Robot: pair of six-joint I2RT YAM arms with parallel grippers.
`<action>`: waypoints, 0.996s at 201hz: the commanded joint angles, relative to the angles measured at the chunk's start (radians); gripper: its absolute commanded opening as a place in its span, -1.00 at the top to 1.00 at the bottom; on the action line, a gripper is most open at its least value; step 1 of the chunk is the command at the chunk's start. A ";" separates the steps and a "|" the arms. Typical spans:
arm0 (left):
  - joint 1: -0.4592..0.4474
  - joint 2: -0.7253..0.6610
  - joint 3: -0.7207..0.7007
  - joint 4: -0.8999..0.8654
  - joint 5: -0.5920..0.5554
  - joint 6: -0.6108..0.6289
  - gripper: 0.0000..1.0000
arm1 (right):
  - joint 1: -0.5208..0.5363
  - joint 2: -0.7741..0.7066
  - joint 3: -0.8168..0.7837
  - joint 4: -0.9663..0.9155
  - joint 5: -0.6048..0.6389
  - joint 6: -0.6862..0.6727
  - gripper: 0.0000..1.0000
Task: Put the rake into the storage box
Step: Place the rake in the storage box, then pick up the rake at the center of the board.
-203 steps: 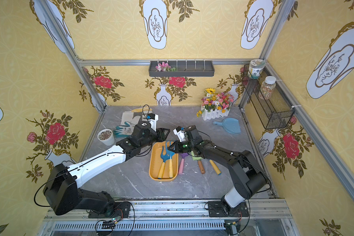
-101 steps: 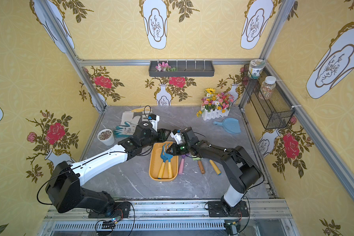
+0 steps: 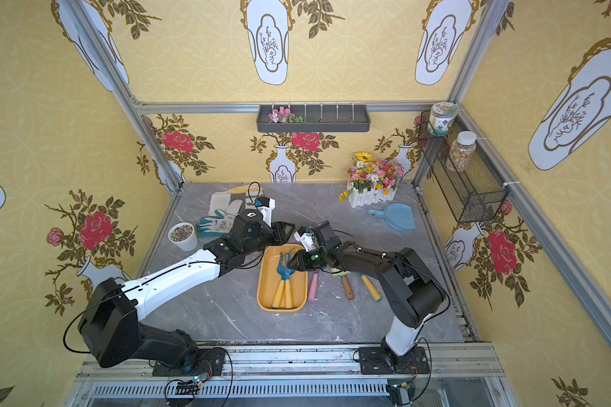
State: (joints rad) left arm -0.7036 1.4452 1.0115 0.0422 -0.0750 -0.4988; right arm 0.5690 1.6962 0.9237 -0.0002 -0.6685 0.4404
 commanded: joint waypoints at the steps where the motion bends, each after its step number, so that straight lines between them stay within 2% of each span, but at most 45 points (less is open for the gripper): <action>1: 0.001 0.009 0.001 0.040 0.006 -0.006 0.08 | 0.000 -0.031 0.013 -0.042 0.046 -0.028 0.29; 49: 0.001 0.040 0.025 0.048 0.016 -0.003 0.08 | -0.006 -0.132 0.032 -0.161 0.159 -0.073 0.23; 95: 0.001 0.072 0.047 0.065 0.016 -0.006 0.08 | -0.120 -0.290 -0.063 -0.200 0.298 -0.021 0.18; 112: 0.001 0.075 0.050 0.067 0.020 -0.006 0.03 | -0.152 -0.329 -0.075 -0.262 0.356 -0.037 0.09; 152: 0.001 0.086 0.051 0.068 0.024 -0.006 -0.05 | -0.167 -0.321 -0.078 -0.458 0.547 -0.005 -0.04; 200: 0.001 0.096 0.065 0.071 0.027 0.000 -0.06 | -0.174 -0.256 -0.133 -0.511 0.570 0.030 -0.04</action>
State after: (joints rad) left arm -0.7036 1.5326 1.0668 0.0818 -0.0559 -0.5083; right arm 0.3965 1.4193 0.8070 -0.4561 -0.1394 0.4458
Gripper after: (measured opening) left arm 0.526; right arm 0.519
